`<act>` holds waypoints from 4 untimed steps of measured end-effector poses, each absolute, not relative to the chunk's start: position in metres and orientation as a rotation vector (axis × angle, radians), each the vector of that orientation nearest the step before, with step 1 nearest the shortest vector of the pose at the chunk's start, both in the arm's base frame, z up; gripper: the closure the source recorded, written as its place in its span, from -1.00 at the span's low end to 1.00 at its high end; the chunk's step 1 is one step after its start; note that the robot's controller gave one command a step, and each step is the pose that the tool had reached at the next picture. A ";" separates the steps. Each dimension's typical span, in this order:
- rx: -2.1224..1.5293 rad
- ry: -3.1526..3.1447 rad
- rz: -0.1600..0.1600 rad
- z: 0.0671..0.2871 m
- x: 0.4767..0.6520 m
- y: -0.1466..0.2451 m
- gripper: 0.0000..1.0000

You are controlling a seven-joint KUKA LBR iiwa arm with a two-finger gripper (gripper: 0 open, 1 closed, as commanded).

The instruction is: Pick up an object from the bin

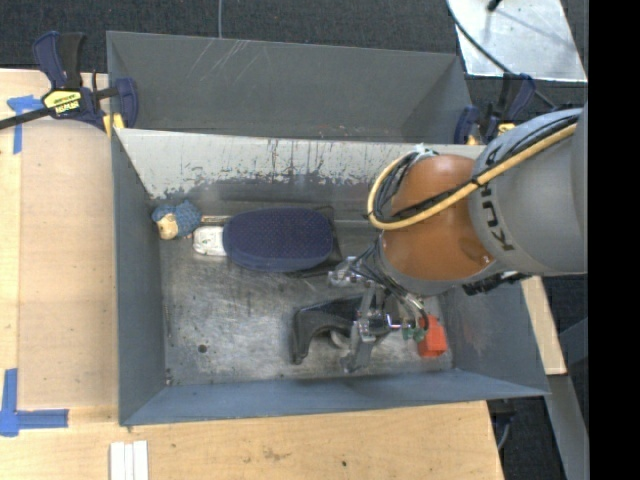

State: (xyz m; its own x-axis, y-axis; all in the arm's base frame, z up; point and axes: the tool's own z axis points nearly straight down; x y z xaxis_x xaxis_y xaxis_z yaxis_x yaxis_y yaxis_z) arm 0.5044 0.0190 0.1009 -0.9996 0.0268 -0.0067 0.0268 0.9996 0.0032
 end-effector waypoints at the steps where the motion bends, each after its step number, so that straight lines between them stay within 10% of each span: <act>1: 0.345 3.115 0.000 0.100 0.512 0.019 -1.00; 3: 0.793 3.035 0.002 0.074 0.515 0.025 -1.00; 4: 0.791 3.017 0.006 0.078 0.520 0.024 1.00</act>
Offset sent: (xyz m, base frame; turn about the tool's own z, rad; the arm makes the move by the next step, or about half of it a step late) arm 0.0062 0.0007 -0.0009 0.1947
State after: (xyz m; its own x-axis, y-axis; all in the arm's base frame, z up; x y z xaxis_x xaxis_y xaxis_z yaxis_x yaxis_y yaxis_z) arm 0.5197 0.0236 0.0779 -0.8711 0.4907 -0.0209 0.4907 0.8713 0.0092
